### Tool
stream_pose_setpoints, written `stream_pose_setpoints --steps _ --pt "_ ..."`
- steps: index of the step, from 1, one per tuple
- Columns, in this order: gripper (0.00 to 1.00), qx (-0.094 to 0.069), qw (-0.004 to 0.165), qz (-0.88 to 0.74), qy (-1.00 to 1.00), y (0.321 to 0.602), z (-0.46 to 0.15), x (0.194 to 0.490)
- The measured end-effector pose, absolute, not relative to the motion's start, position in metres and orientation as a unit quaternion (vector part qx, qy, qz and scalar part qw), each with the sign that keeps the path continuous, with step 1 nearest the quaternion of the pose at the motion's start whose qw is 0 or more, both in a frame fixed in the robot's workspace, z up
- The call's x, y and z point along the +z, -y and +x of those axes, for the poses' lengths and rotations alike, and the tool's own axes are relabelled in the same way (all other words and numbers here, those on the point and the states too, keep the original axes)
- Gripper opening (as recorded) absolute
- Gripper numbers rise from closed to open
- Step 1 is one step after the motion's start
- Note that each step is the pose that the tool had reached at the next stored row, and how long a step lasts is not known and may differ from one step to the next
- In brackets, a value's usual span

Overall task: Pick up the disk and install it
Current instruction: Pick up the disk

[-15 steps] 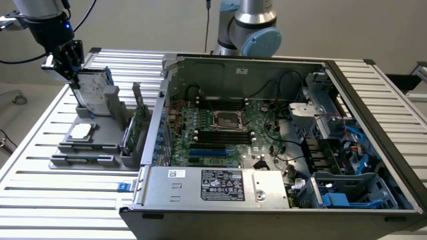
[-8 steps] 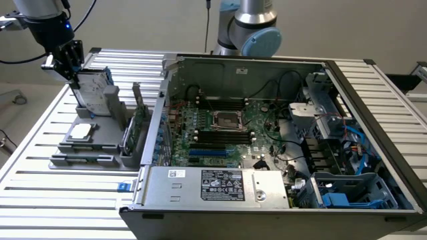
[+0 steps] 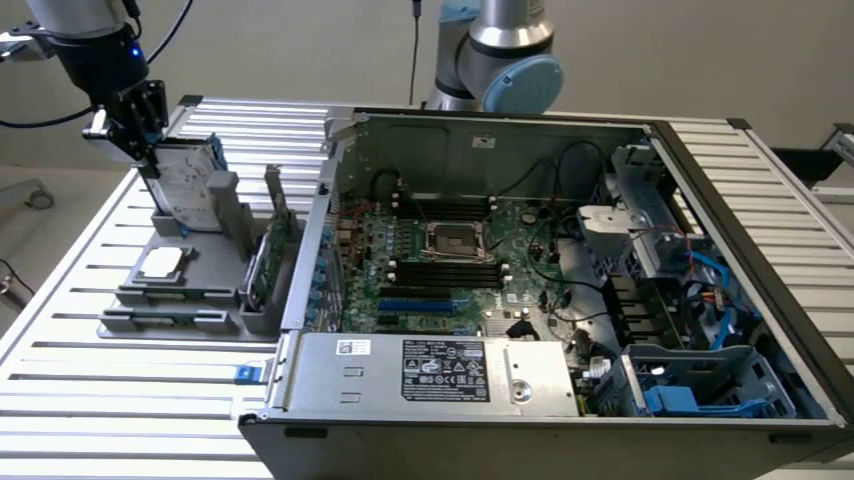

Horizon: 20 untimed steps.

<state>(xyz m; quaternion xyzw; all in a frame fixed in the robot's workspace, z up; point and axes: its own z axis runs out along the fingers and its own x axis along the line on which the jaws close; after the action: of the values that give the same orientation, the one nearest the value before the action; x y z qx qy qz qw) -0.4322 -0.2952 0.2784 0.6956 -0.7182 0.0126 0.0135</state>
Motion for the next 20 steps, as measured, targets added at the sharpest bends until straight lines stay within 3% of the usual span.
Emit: stream_pose_setpoints --steps 20 --pt "0.33 0.015 0.011 0.696 0.718 0.2953 -0.4326 0.2794"
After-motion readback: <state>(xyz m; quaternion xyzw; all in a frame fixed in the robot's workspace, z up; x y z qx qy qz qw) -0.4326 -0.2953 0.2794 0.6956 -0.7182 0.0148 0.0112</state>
